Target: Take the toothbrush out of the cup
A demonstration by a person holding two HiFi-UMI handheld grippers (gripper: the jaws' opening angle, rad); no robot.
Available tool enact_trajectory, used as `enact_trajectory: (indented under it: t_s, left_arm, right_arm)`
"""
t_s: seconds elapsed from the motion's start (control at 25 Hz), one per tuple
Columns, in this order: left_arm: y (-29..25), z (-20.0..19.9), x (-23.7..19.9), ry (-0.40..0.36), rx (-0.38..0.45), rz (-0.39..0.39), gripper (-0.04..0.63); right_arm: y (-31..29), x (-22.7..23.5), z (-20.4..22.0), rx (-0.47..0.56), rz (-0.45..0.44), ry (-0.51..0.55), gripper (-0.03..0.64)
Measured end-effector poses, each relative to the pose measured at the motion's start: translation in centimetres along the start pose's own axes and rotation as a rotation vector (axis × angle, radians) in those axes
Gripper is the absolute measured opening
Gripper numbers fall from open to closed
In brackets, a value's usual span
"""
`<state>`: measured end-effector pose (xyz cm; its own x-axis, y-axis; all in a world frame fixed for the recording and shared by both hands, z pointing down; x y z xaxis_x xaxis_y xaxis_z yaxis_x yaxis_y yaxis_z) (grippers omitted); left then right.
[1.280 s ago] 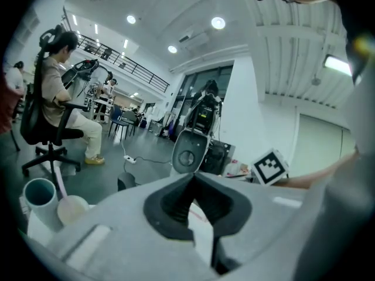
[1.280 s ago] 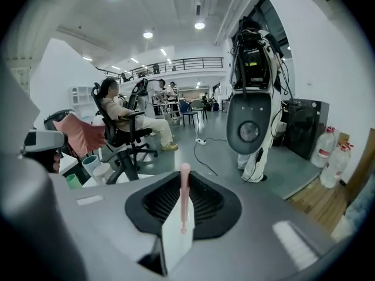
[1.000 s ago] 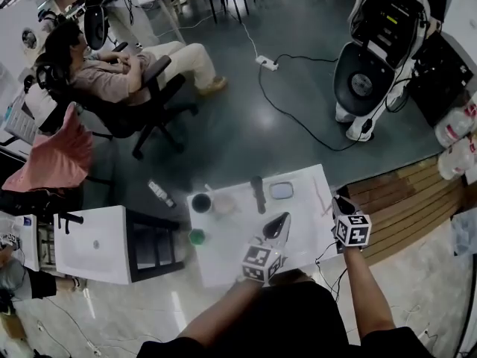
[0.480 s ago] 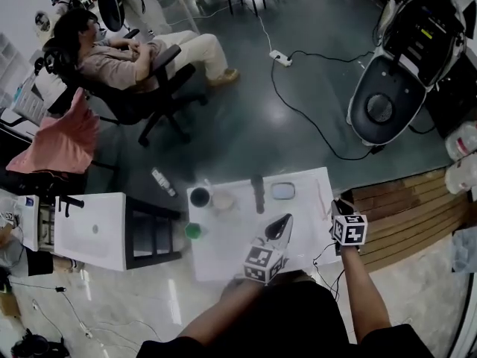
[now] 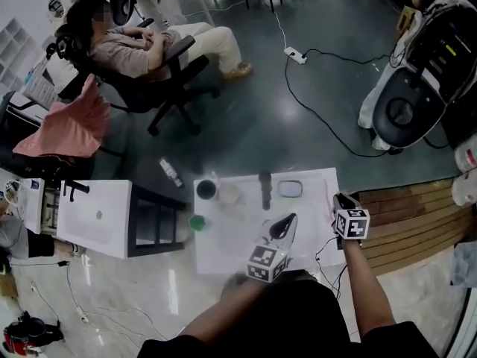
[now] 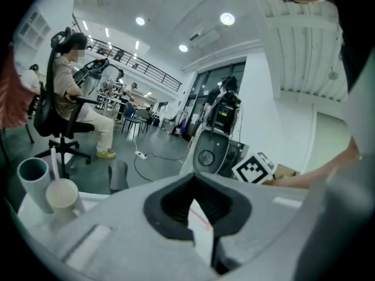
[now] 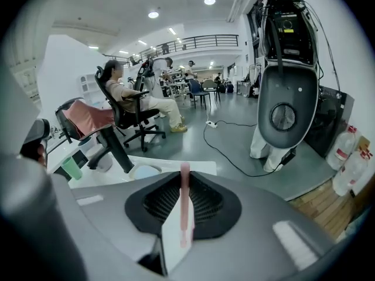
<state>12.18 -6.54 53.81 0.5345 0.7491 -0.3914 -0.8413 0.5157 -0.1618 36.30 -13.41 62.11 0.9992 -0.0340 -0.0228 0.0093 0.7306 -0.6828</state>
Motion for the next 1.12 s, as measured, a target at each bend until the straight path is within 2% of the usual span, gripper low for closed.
enact_trajectory:
  t_s: [0.32,0.44,0.64,1.12]
  left_arm:
    - [-0.3,0.3,-0.7,0.007,-0.010,-0.026,0.002]
    - [-0.6,0.4,-0.7,0.006,-0.011,-0.027,0.002]
    - [-0.7,1.2,-0.7,0.015,-0.024,-0.042,0.002]
    - [-1.5,1.8,-1.2,0.037,-0.042,-0.081,0.002]
  right_arm:
    - [-4.2,-1.0,-0.6,-0.048,-0.040,0.063,0.052]
    - [-6.4,-0.8,0.4,-0.081,-0.064,0.037,0.052]
    - [-8.5,-0.5,1.6,-0.161,-0.097,-0.073,0.052]
    - [-11.4,-0.5,2.8,-0.227,-0.083,-0.018,0.052]
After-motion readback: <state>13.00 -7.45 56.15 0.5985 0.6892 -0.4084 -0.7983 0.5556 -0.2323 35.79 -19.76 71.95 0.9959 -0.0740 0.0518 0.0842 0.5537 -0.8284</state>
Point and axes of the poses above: the fingertips, and each gripper's own axes: y backward along the fingers, x to its right, z out of its underside, the point moved 9 cm from there along y, backward along the fingers, and after that the axes turned 15 degrees about z, right-handed, at the moved point
